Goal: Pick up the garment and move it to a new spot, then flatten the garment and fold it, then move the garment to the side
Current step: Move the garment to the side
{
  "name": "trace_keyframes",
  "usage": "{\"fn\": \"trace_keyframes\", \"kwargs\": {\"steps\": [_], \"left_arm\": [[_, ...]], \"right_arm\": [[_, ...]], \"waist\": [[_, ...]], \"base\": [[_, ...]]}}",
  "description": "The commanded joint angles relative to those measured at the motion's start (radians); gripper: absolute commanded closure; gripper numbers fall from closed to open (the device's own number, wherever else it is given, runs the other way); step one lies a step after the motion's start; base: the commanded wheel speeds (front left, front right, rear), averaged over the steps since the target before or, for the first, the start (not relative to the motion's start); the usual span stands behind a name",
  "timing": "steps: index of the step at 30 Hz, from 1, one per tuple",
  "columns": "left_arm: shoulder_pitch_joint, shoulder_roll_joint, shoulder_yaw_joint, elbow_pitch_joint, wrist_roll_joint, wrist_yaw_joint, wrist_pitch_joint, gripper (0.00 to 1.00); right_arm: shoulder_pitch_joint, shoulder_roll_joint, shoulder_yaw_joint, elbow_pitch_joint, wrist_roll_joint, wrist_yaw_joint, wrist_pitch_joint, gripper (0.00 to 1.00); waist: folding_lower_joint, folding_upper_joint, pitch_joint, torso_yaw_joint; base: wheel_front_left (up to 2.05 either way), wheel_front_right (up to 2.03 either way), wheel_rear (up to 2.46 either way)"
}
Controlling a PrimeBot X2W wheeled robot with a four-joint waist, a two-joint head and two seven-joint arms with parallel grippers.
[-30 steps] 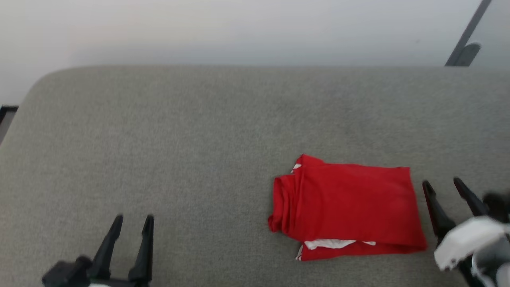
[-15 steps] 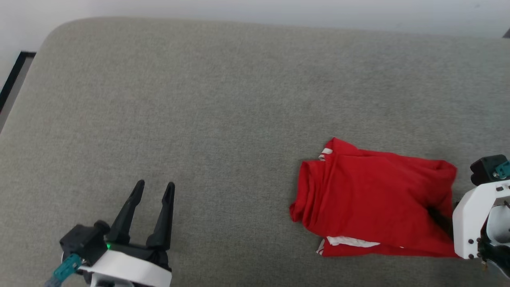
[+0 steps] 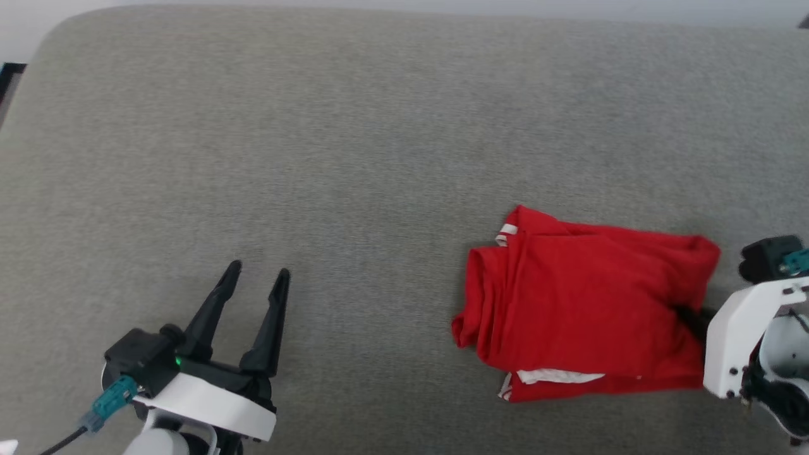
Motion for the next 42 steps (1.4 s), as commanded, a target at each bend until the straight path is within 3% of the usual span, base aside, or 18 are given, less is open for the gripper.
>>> {"fn": "trace_keyframes", "kwargs": {"steps": [1,8,14,19,26,36,42], "left_arm": [[-0.026,0.016,-0.013,-0.009,0.008,0.002,-0.005,0.00],[-0.128,0.090,-0.082,-0.046,-0.004,0.002,-0.005,0.00],[-0.273,0.191,-0.178,-0.095,-0.012,0.002,-0.005,0.00],[-0.413,0.256,-0.230,-0.120,-0.022,0.002,-0.005,0.00],[-0.570,0.290,-0.279,-0.147,-0.041,0.002,-0.005,0.00],[-0.660,0.333,-0.310,-0.171,-0.055,0.002,-0.005,0.00],[-0.668,0.339,-0.309,-0.165,-0.059,0.002,-0.005,0.00]], "right_arm": [[-0.012,0.001,-0.022,0.010,-0.007,-0.006,-0.023,1.00],[-0.053,0.007,-0.179,-0.044,-0.034,-0.004,-0.103,1.00],[-0.103,0.003,-0.359,-0.048,-0.081,-0.004,-0.131,1.00],[-0.153,0.001,-0.505,0.003,-0.165,-0.003,-0.199,1.00],[-0.281,0.027,-0.673,0.112,-0.277,-0.004,-0.365,1.00],[-0.454,0.012,-0.733,0.242,-0.454,-0.004,-0.540,1.00],[-0.503,0.054,-0.761,0.283,-0.557,-0.003,-0.587,1.00]], "waist": [[0.0000,-0.0001,0.012,-0.035],[0.0000,-0.0001,0.081,-0.144],[0.0000,-0.0001,0.168,-0.218],[0.0000,-0.0001,0.240,-0.251],[0.0000,-0.0001,0.315,-0.271],[0.0000,-0.0001,0.381,-0.269],[0.0000,-0.0001,0.380,-0.257]], "base": [[0.00,0.00,0.00],[0.00,0.00,0.00],[0.00,0.00,0.00],[0.00,0.00,0.00],[0.00,0.00,0.00],[0.00,0.00,0.00],[0.00,0.00,0.00]]}}
